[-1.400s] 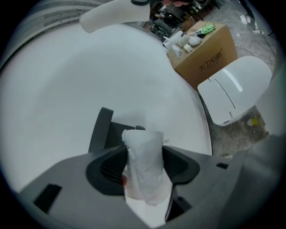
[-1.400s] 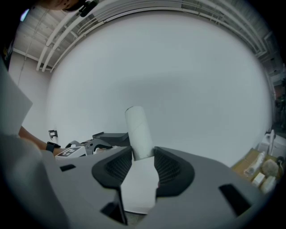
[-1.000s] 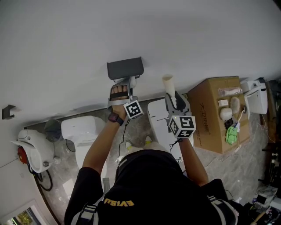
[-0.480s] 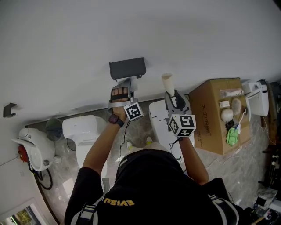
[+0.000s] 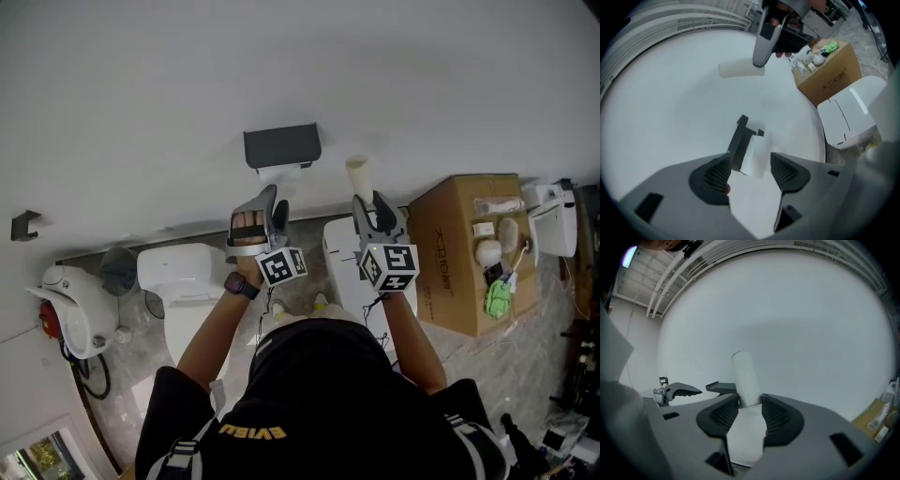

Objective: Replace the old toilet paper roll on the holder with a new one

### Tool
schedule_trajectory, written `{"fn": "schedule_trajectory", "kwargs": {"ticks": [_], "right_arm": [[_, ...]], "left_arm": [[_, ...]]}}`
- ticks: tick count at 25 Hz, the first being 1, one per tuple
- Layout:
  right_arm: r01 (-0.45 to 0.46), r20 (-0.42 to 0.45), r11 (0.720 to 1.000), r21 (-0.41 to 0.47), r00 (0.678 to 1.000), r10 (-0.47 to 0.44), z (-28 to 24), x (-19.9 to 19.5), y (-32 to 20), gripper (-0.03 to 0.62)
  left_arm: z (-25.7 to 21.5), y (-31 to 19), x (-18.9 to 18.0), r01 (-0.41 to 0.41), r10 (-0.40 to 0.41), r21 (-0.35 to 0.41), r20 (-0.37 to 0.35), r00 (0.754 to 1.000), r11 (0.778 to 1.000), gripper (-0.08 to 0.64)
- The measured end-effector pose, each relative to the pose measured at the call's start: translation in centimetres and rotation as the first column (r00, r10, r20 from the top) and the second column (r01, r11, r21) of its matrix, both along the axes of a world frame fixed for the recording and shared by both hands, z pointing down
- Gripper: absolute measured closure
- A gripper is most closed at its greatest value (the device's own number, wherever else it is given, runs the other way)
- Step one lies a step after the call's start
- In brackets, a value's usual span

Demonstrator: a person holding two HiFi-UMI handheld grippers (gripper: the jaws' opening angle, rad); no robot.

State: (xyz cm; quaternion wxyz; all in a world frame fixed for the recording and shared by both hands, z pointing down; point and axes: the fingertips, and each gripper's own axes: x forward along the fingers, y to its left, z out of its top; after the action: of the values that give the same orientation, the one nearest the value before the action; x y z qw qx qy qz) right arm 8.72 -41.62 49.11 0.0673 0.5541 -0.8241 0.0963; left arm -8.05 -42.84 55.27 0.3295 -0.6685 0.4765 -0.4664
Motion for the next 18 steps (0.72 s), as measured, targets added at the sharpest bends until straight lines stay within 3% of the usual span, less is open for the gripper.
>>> {"fn": "schedule_trajectory", "kwargs": {"ticks": [2, 3, 5, 7, 11, 18], "right_arm": [[0.01, -0.006, 1.0, 0.001, 1.0, -0.01, -0.3, -0.3, 0.2, 0.439], [0.014, -0.012, 1.0, 0.004, 1.0, -0.014, -0.5, -0.3, 0.3, 0.439], [0.017, -0.024, 1.0, 0.021, 1.0, -0.017, -1.4, 0.0, 0.4, 0.439], [0.01, -0.029, 0.999, 0.038, 1.0, -0.009, -2.1, 0.7, 0.2, 0.439], [-0.01, -0.027, 0.999, 0.032, 1.0, 0.011, -2.0, 1.4, 0.3, 0.439], [-0.004, -0.028, 0.998, 0.055, 1.0, 0.005, -2.9, 0.5, 0.5, 0.439]], "left_arm": [[-0.9, 1.7, -0.6, 0.004, -0.006, -0.013, -0.11, 0.994, 1.0, 0.291], [-1.5, 2.6, -1.3, 0.015, -0.021, -0.028, -0.209, 0.978, 0.999, 0.3], [-2.7, 4.2, -3.9, 0.072, -0.095, -0.07, -0.42, 0.902, 0.995, 0.311], [-3.4, 5.5, -7.4, 0.144, -0.177, -0.102, -0.546, 0.819, 0.984, 0.316], [-3.1, 7.1, -13.2, 0.202, -0.233, -0.124, -0.657, 0.717, 0.971, 0.328], [-5.9, 9.5, -19.3, 0.308, -0.246, -0.113, -0.866, 0.435, 0.945, 0.37]]}}
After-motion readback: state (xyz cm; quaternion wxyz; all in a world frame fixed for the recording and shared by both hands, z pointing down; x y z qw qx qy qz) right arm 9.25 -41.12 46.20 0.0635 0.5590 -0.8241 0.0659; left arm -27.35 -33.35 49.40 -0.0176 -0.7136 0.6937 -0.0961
